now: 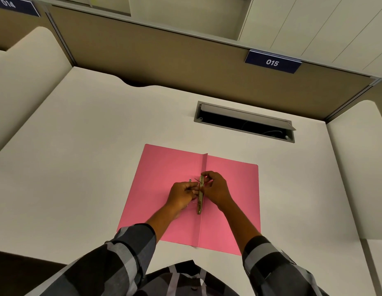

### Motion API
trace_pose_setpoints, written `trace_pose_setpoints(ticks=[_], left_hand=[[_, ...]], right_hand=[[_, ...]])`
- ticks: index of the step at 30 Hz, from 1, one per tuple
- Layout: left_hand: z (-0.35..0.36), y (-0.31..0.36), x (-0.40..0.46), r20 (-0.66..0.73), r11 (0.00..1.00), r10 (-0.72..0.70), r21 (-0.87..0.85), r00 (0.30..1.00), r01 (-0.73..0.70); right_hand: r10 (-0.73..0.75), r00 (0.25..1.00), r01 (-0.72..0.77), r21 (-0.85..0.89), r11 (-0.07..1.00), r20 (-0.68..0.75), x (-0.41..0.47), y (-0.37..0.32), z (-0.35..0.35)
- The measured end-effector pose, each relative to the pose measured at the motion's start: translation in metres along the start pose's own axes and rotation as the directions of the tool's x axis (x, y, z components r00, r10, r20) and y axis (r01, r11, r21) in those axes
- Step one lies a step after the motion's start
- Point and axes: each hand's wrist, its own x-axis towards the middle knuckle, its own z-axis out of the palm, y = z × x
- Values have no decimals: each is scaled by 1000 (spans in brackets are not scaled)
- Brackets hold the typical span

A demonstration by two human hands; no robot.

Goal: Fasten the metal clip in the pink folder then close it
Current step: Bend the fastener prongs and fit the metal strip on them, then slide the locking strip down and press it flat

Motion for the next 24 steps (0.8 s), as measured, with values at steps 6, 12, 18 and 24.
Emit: trace_pose_setpoints(ticks=[6,12,18,24], left_hand=[[-4,1,-6,-1,983,99,152,995,-98],[-9,-16,-20,92,814,284,503,954,-291],[-9,-34,-27,274,611,385,641,881,-466],[-10,-42,-29,399,422,315,754,861,-504]], right_hand=[[10,1000,-7,-103,995,29,4,1,1],[4,999,4,-154,988,53,5,2,1],[-10,999,15,-133,991,36,3,7,1],[-8,1000,10,-83,997,19,1,10,0]])
